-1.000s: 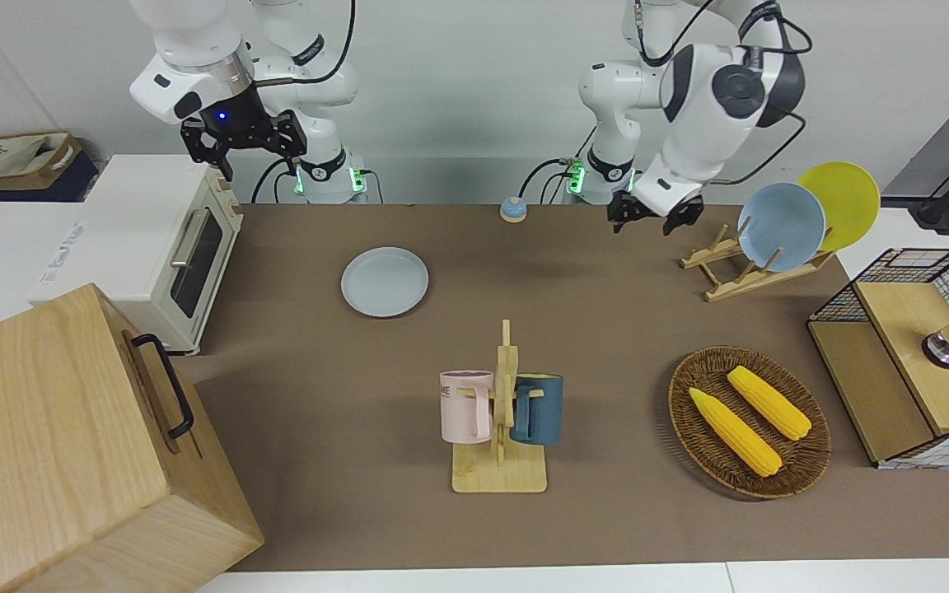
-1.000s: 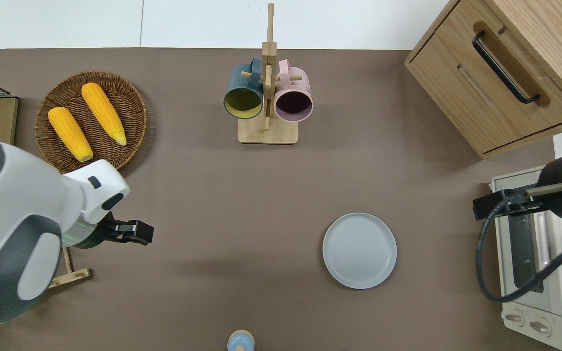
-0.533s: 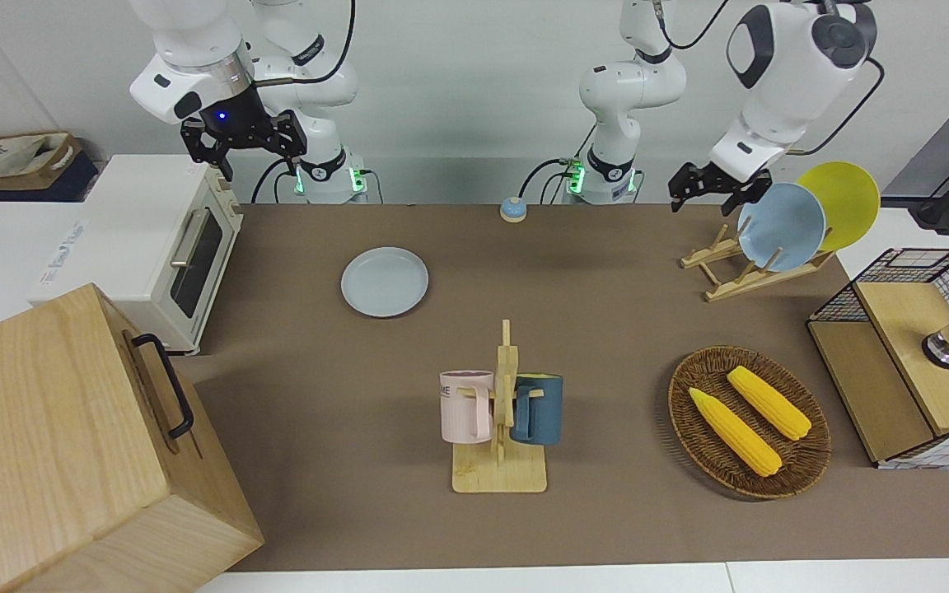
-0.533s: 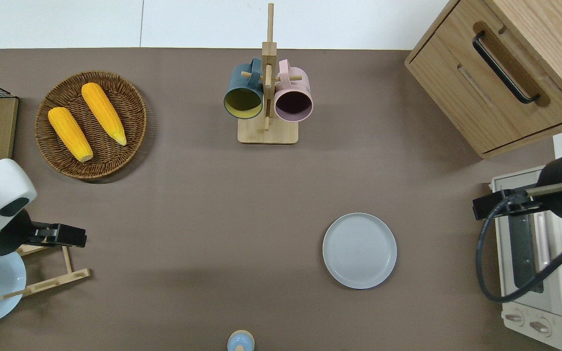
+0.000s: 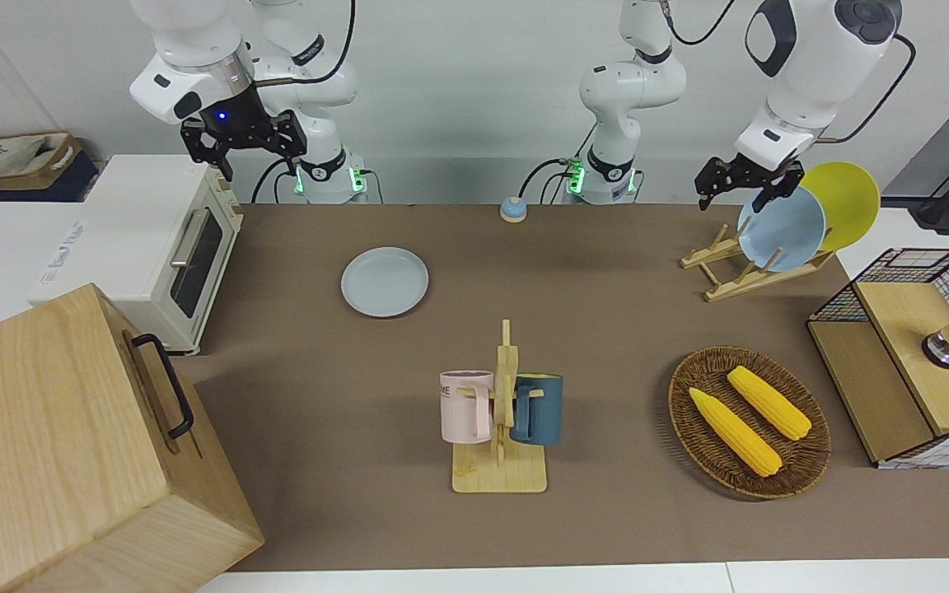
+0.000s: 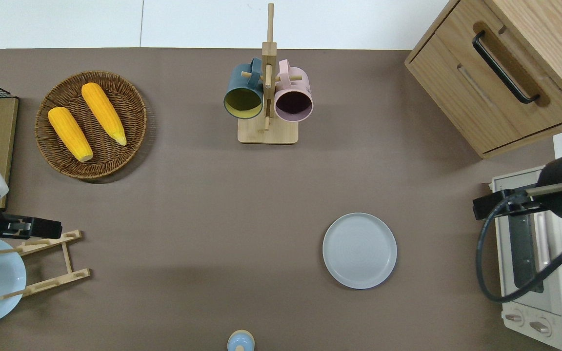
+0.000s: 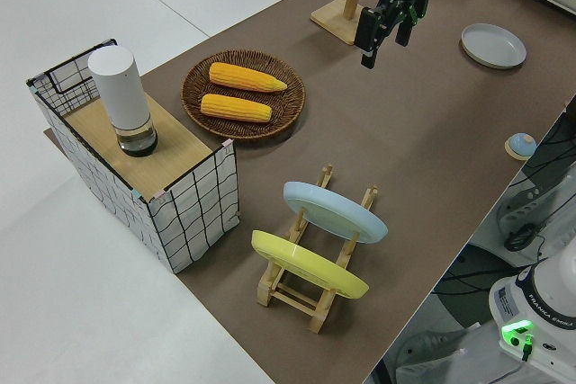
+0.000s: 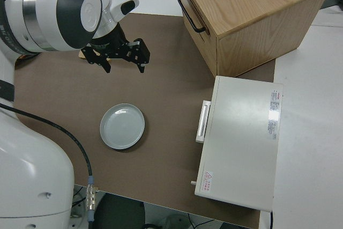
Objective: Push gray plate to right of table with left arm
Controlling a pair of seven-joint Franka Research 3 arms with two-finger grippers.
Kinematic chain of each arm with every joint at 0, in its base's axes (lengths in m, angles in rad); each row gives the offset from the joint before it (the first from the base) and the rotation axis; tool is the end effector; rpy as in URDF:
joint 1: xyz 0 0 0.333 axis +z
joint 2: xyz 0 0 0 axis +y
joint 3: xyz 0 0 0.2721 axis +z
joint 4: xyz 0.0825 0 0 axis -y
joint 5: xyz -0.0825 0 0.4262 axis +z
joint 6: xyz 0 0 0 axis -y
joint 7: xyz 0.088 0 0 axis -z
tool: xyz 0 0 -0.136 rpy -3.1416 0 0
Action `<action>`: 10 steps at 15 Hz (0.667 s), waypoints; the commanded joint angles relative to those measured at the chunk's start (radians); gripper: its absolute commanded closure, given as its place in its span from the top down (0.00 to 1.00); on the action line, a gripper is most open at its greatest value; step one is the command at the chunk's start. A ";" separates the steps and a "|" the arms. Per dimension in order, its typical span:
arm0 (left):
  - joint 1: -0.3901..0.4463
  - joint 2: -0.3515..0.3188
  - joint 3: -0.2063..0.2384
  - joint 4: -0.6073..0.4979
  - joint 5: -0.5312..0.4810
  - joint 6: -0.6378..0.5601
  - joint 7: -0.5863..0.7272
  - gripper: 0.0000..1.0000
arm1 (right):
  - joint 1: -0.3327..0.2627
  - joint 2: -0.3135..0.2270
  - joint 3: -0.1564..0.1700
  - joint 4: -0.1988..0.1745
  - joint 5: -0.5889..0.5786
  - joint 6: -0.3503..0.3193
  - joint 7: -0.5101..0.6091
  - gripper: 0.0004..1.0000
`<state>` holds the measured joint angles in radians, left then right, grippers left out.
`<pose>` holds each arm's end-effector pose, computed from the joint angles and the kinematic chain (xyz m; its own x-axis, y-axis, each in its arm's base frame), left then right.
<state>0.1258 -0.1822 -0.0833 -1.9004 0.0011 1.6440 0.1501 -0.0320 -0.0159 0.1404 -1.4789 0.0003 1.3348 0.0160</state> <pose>0.5429 0.0216 0.4921 0.9915 -0.1051 -0.0763 -0.1058 -0.9944 -0.0048 0.5596 0.0615 0.5880 0.9876 0.0911 -0.1280 0.0924 -0.9957 0.0040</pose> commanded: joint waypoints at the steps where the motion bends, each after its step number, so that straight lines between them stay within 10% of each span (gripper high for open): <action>1: 0.005 0.010 -0.006 0.020 0.016 0.066 0.008 0.99 | -0.019 -0.002 0.016 0.009 0.004 -0.016 0.013 0.98; 10: -0.011 0.006 -0.019 0.021 -0.007 0.060 0.000 0.99 | -0.019 -0.002 0.016 0.009 0.004 -0.016 0.012 0.98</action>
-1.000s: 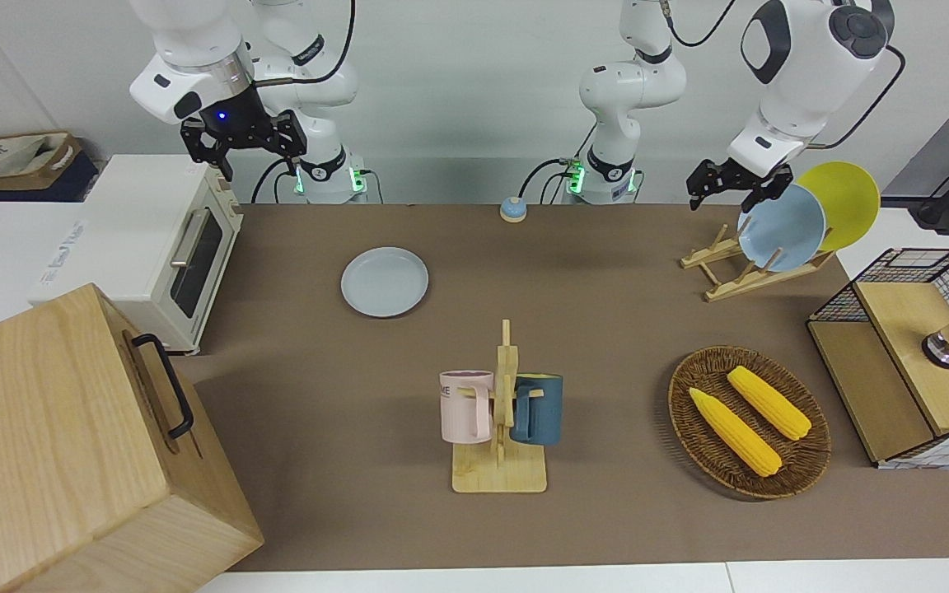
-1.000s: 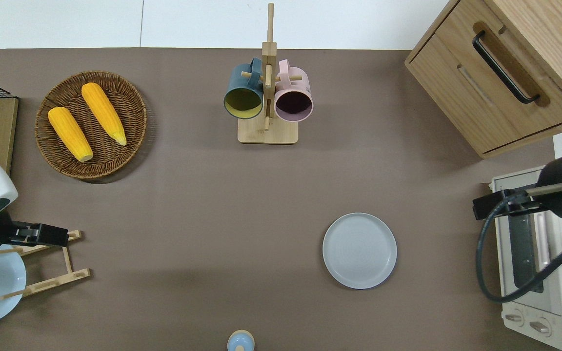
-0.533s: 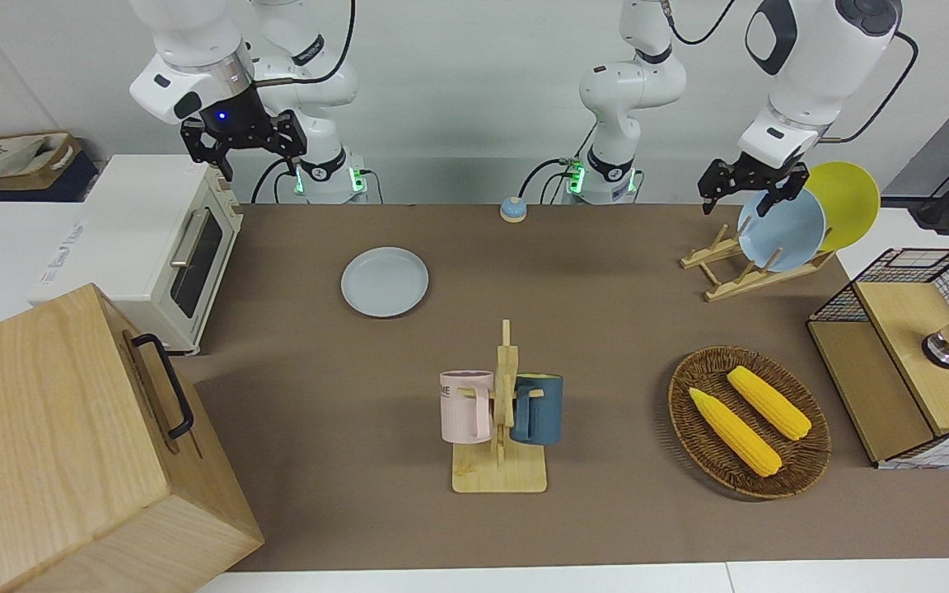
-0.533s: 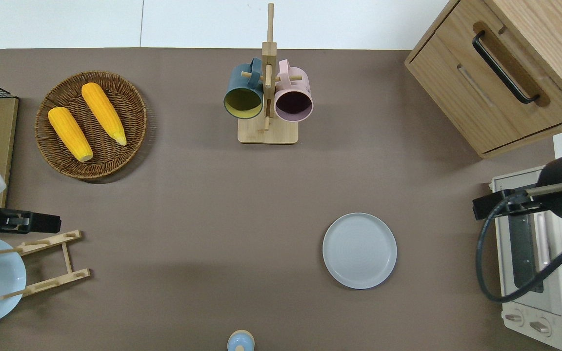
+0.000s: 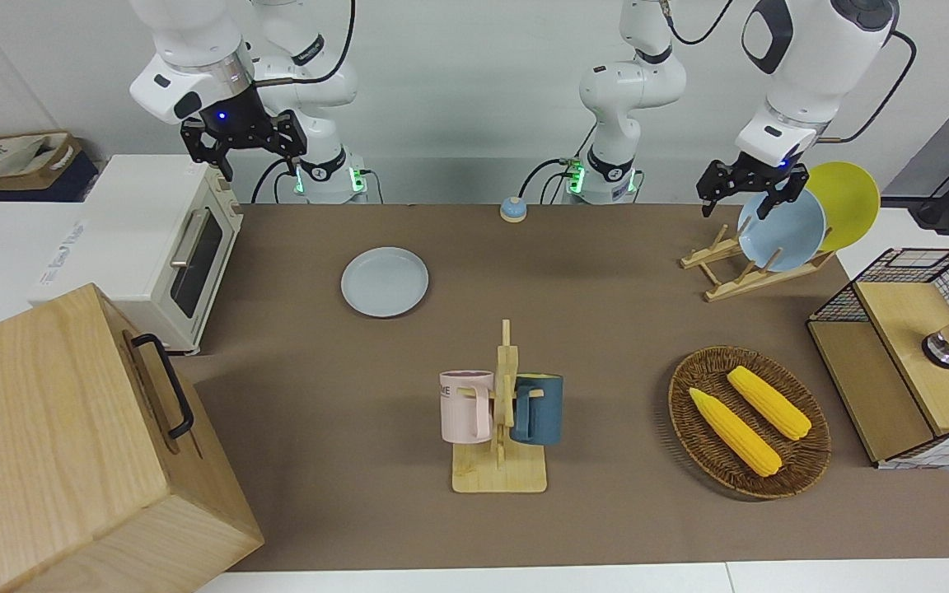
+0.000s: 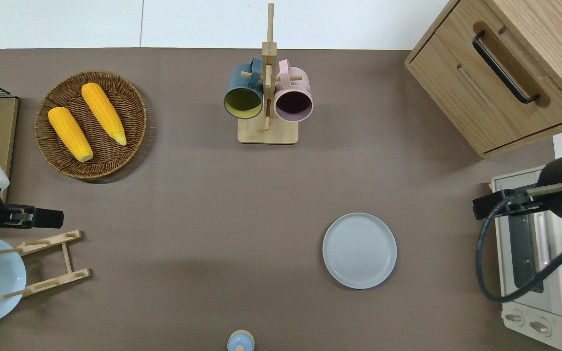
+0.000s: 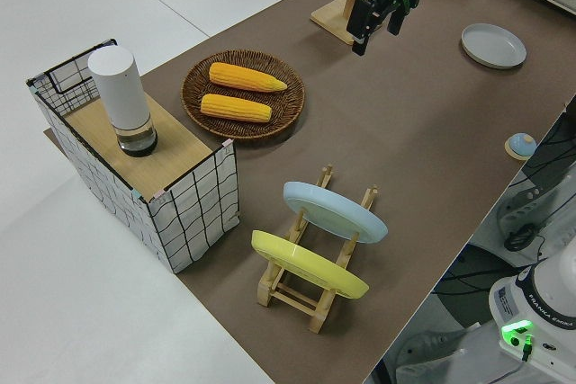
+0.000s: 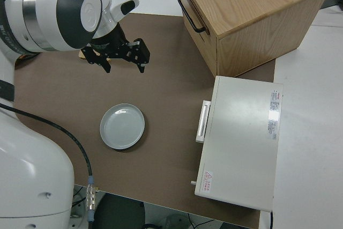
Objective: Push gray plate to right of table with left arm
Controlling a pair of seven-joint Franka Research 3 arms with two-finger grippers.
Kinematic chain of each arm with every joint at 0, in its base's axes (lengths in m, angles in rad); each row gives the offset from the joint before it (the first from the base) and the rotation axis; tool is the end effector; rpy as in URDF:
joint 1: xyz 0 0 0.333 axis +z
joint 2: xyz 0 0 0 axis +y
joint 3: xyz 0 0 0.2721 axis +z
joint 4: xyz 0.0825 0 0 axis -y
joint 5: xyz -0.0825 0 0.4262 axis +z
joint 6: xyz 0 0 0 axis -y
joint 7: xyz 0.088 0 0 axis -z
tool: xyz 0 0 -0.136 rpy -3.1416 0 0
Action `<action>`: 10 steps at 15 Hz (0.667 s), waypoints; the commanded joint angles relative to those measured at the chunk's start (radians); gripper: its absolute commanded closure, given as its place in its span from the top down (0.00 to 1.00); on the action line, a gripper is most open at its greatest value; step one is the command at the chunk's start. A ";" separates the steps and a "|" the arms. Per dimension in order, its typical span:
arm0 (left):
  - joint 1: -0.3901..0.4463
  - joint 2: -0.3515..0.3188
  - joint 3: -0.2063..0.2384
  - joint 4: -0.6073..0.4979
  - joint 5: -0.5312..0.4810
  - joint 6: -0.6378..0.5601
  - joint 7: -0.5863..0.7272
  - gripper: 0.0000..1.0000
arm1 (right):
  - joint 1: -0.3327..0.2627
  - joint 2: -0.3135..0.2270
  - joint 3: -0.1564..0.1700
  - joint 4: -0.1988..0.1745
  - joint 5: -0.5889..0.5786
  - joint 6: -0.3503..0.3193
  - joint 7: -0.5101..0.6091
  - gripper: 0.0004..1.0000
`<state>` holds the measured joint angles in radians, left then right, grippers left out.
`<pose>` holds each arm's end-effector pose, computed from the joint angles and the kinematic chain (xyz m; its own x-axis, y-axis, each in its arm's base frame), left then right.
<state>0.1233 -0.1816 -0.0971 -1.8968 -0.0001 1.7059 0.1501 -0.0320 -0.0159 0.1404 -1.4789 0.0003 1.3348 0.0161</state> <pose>0.5524 0.0124 0.4985 0.9925 -0.1218 -0.0126 -0.1220 -0.9924 -0.0157 0.5596 0.0615 0.5880 0.9876 0.0910 -0.1280 0.0923 -0.9957 0.0040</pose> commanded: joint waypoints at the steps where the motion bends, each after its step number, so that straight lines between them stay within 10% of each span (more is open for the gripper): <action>1: -0.007 0.004 -0.009 0.018 -0.006 -0.003 0.002 0.99 | -0.019 -0.002 0.016 0.009 0.004 -0.016 0.012 0.98; 10: -0.008 0.004 -0.009 0.018 -0.038 -0.002 0.003 0.99 | -0.019 -0.002 0.016 0.009 0.004 -0.016 0.012 0.98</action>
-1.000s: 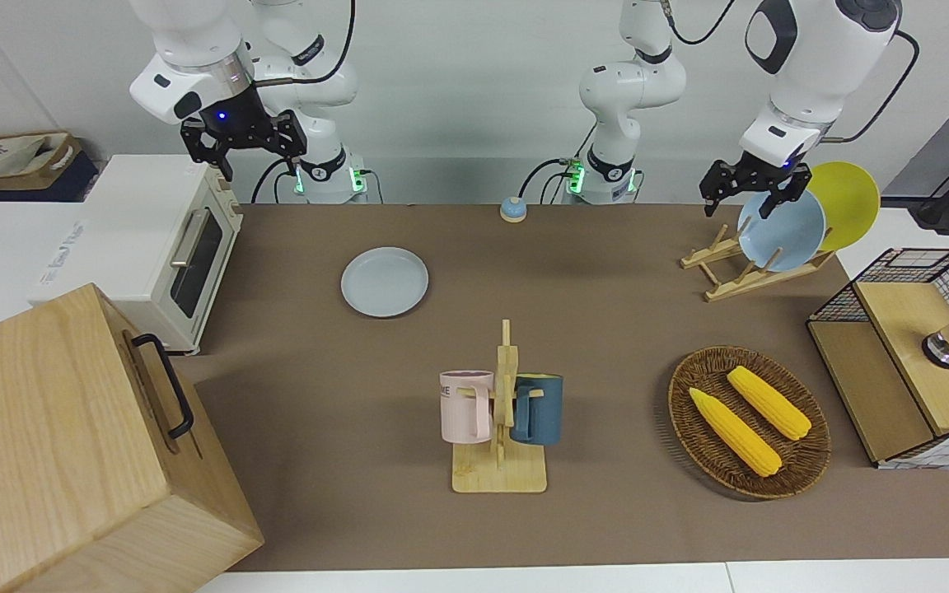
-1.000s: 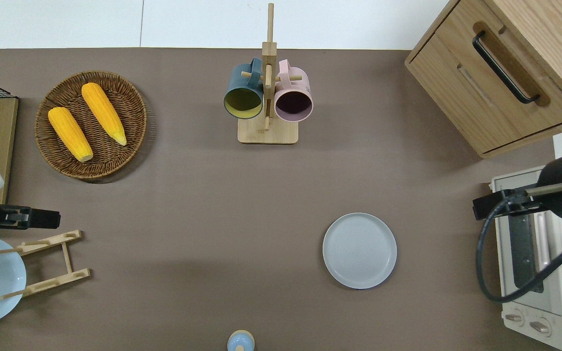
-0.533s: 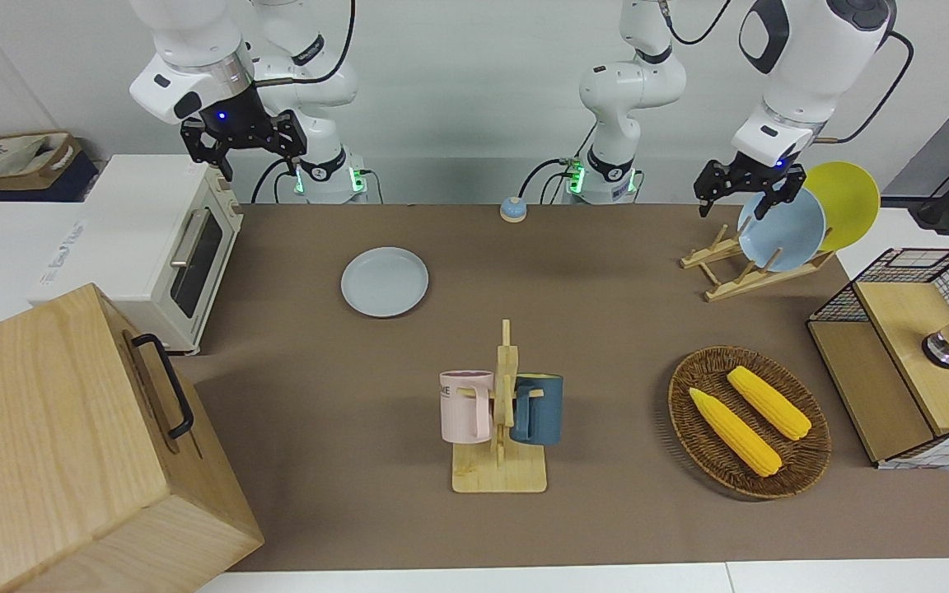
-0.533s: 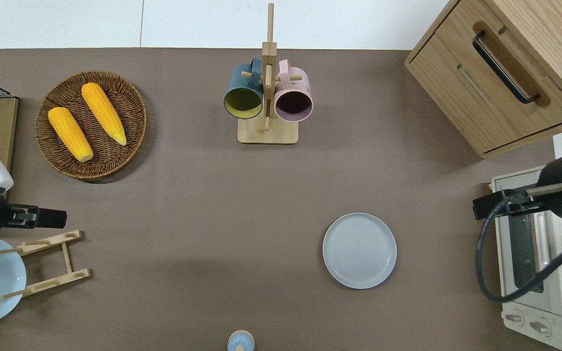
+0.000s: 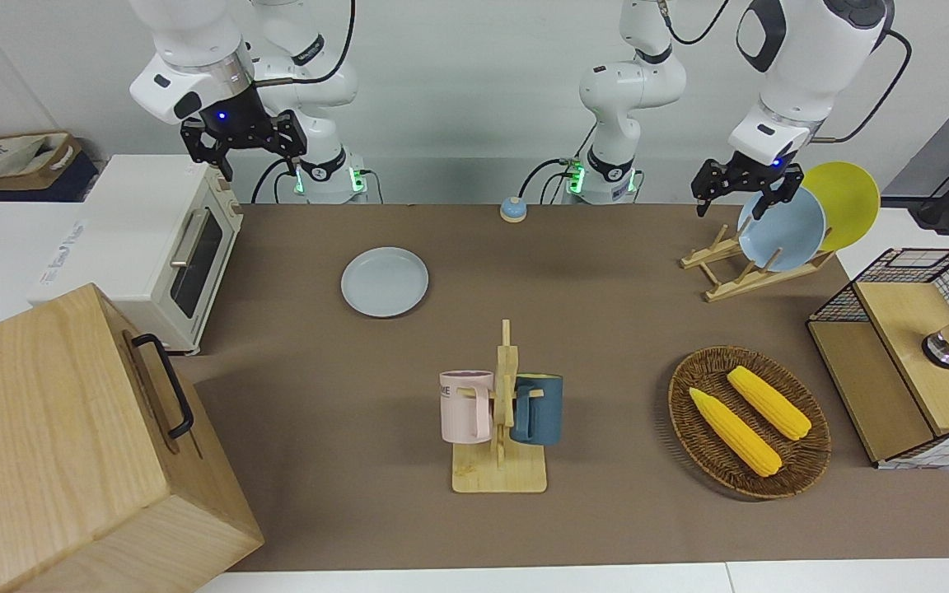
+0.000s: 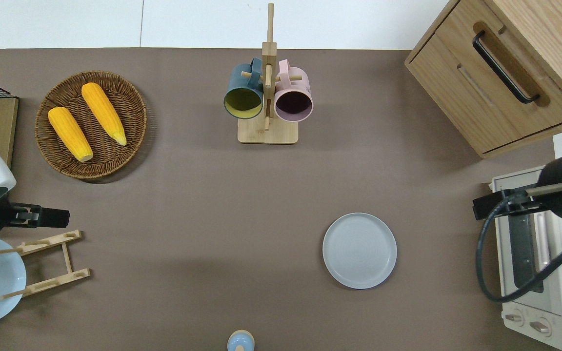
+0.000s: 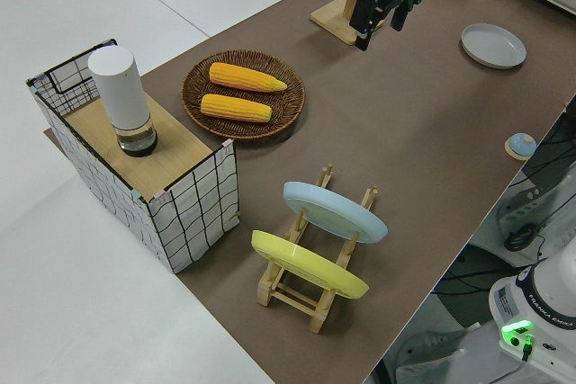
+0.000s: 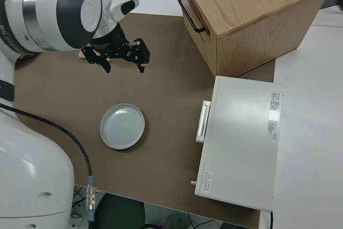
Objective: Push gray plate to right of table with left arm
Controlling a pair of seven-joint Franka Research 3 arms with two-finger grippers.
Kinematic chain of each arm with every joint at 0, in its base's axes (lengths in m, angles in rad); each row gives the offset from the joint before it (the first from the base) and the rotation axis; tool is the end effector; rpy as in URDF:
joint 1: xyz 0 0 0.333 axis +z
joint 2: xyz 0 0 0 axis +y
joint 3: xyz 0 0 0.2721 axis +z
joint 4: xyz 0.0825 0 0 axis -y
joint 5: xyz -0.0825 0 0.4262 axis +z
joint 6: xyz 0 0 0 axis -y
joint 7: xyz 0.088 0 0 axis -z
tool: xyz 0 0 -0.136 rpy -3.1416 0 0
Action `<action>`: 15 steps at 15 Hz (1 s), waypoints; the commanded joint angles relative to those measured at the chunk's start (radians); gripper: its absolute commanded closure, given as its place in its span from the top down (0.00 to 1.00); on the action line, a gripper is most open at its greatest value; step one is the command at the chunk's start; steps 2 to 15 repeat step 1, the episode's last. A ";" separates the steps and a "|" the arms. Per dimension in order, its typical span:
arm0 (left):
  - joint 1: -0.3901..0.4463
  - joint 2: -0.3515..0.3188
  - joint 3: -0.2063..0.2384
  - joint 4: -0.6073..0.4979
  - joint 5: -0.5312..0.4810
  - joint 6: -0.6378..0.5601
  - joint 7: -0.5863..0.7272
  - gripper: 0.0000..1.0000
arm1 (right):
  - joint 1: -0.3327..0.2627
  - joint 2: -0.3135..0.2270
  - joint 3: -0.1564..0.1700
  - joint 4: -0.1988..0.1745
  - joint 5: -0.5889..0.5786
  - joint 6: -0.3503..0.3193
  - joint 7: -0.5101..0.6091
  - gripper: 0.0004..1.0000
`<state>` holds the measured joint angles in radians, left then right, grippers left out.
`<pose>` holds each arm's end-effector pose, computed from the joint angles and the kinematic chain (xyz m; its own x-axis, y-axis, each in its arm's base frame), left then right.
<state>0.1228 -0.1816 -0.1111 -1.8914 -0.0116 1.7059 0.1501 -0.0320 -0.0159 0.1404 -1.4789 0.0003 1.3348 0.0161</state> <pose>0.5532 0.0027 0.5012 0.9909 -0.1345 -0.0062 -0.1346 -0.9909 -0.0077 0.5596 0.0615 0.5880 0.9876 0.0910 -0.1280 0.0923 -0.9957 0.0040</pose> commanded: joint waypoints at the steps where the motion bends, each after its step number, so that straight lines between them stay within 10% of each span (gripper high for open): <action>1: -0.008 0.004 0.004 0.012 -0.027 -0.002 0.002 0.99 | -0.019 -0.002 0.016 0.009 0.004 -0.016 0.012 0.98; 15: -0.008 0.004 0.004 0.012 -0.027 -0.002 0.002 0.99 | -0.019 -0.002 0.016 0.009 0.004 -0.016 0.012 0.98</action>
